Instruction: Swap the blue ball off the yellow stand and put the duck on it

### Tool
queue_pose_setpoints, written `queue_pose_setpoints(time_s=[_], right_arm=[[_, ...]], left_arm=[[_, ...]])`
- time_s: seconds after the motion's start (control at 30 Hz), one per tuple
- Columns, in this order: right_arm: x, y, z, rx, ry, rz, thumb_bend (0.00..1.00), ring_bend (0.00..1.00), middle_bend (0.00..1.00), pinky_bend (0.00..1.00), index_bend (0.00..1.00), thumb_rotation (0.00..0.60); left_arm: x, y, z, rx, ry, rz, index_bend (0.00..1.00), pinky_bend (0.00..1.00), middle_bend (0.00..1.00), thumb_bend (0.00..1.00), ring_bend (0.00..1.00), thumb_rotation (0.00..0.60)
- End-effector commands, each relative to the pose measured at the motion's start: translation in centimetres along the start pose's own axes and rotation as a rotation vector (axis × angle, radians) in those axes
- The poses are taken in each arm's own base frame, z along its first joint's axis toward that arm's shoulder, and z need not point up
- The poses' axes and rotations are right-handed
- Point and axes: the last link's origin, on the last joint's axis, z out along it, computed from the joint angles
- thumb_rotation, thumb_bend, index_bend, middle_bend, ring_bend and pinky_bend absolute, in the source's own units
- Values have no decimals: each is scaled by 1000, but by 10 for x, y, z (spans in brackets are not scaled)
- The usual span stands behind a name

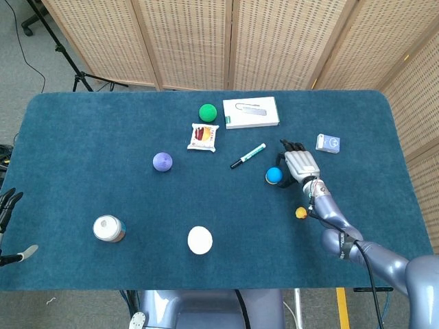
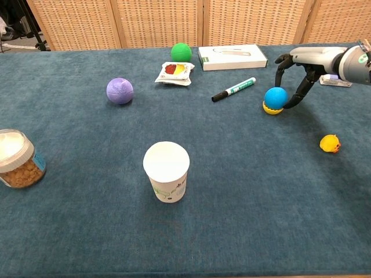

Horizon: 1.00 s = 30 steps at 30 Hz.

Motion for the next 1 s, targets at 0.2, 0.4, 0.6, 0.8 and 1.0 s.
queue_pose_setpoints(time_s=[0.2, 0.4, 0.6, 0.8, 1.0], right_arm=[[-2, -3, 2, 7, 0, 12, 260, 0, 0, 0, 457, 600], [0, -6, 0, 20, 9, 30, 262, 0, 0, 0, 475, 600], [13, -10, -8, 48, 44, 60, 262, 0, 0, 0, 484, 600], [39, -1, -19, 45, 120, 105, 278, 0, 0, 0, 484, 600], [44, 44, -27, -60, 129, 88, 273, 0, 0, 0, 484, 600]], left_arm=[[0, 0, 1, 3, 0, 0, 0, 0, 0, 0, 0, 600], [0, -1, 0, 3, 0, -2, 0, 0, 0, 0, 0, 600], [1, -1, -1, -1, 4, -3, 0, 0, 0, 0, 0, 600], [1, 0, -2, -7, 3, -4, 0, 0, 0, 0, 0, 600], [1, 0, -3, -9, 1, -2, 0, 0, 0, 0, 0, 600]])
